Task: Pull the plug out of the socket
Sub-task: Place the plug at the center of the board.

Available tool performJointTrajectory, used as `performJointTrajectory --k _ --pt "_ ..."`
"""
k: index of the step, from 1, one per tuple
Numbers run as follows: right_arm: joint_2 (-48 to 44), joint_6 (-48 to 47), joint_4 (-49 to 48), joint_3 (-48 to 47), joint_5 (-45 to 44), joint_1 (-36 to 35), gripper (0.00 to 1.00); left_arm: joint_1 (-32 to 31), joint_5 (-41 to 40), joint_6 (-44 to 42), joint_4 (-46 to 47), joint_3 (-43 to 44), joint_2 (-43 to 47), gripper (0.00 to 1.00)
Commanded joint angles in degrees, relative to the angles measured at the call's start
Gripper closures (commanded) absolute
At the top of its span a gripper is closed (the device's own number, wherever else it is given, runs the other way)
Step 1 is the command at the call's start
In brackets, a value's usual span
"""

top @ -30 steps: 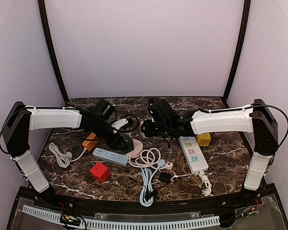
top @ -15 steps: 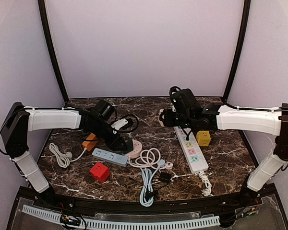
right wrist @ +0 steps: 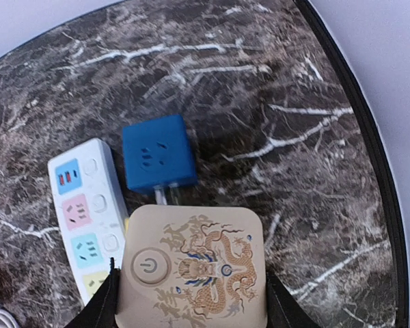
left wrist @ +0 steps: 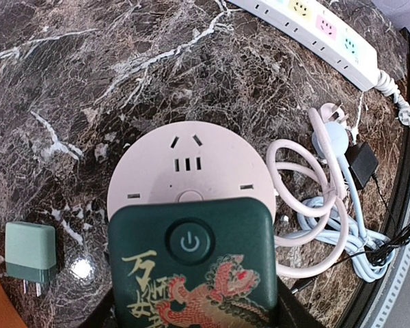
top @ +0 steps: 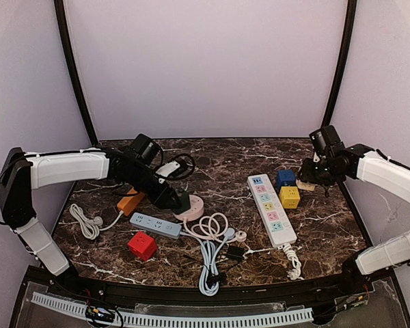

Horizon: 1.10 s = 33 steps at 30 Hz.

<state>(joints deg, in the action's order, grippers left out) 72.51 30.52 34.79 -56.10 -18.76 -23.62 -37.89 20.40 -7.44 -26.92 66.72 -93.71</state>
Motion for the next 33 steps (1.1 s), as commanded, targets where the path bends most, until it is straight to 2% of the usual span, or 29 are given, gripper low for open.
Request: performJointTrajectory --k 1,5,8,16,17,27,33 --pt "-3.8 0.6 6.4 3.9 8.8 2.3 1.00 -0.1 1.1 -0.2 -0.8 -0.4 3.9 0.99" --pt "-3.1 0.5 11.0 5.8 12.2 2.5 1.00 -0.1 0.5 -0.4 -0.6 -1.3 5.0 1.00" --pt "-2.0 0.4 10.7 7.3 15.0 2.3 1.00 -0.1 0.8 -0.3 -0.6 -0.8 5.0 0.99" --pt "4.1 -1.1 8.9 5.7 15.8 1.7 1.00 -0.1 0.9 -0.3 -0.6 -1.0 4.8 0.99" --pt "5.3 -1.2 8.7 5.4 15.6 1.5 0.97 -0.1 0.8 -0.3 -0.6 -1.0 4.8 0.99" --pt "7.2 -1.1 8.1 4.9 13.3 1.4 0.44 -0.1 1.8 0.0 -0.4 -1.1 4.2 0.99" --pt "5.7 -0.9 8.3 5.1 12.2 1.4 0.26 -0.2 2.6 1.1 0.4 -1.4 4.1 0.99"
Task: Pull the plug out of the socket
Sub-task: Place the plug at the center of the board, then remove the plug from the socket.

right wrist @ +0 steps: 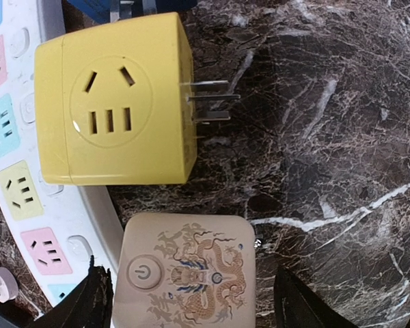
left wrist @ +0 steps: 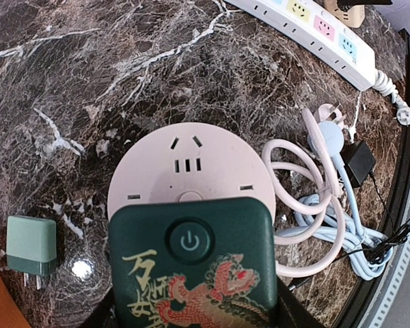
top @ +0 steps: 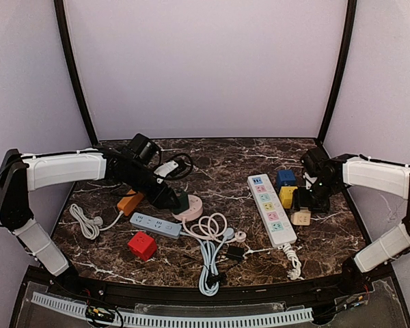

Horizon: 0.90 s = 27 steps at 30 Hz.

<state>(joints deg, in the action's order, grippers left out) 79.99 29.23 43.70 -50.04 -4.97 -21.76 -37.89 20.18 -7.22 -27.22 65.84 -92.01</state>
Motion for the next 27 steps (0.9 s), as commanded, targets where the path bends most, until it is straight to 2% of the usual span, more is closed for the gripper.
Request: performJointTrajectory --k 1,9,13,15,20,23,25,26,27 --pt "-2.0 0.4 -0.4 -1.0 -1.9 -0.4 0.25 -0.1 2.9 1.4 0.9 -0.6 2.3 0.99" --pt "-6.9 0.4 1.1 -3.5 -5.9 -1.7 0.18 -2.6 -2.7 5.9 4.1 -1.6 0.9 0.99" --pt "-10.2 -0.9 -1.7 -4.9 -6.1 -5.3 0.16 -3.4 -5.6 9.2 5.5 -1.4 -0.6 0.99" --pt "-11.3 -0.9 -4.1 -5.0 -5.6 -7.8 0.16 -3.5 -6.3 9.8 5.9 -1.2 -1.1 0.94" --pt "-13.1 -1.4 -13.1 -3.4 -7.7 -14.4 0.16 -3.8 -8.6 8.0 4.1 -0.8 -3.4 0.75" --pt "-12.8 -2.3 -18.7 -2.6 -8.7 -18.6 0.16 -3.8 -6.6 7.6 2.5 -0.4 -4.1 0.65" --pt "-11.7 -3.9 -21.7 -3.1 -9.0 -21.5 0.16 -3.9 -4.3 7.6 3.0 -0.3 -3.4 0.47" --pt "-11.1 -4.5 -23.0 -3.6 -9.5 -23.0 0.16 -3.8 -3.8 6.4 3.8 -0.4 -2.4 0.32" --pt "-10.3 -5.1 -23.9 -4.2 -10.2 -24.4 0.17 -3.8 -3.4 5.8 4.0 -0.5 -1.2 0.23"
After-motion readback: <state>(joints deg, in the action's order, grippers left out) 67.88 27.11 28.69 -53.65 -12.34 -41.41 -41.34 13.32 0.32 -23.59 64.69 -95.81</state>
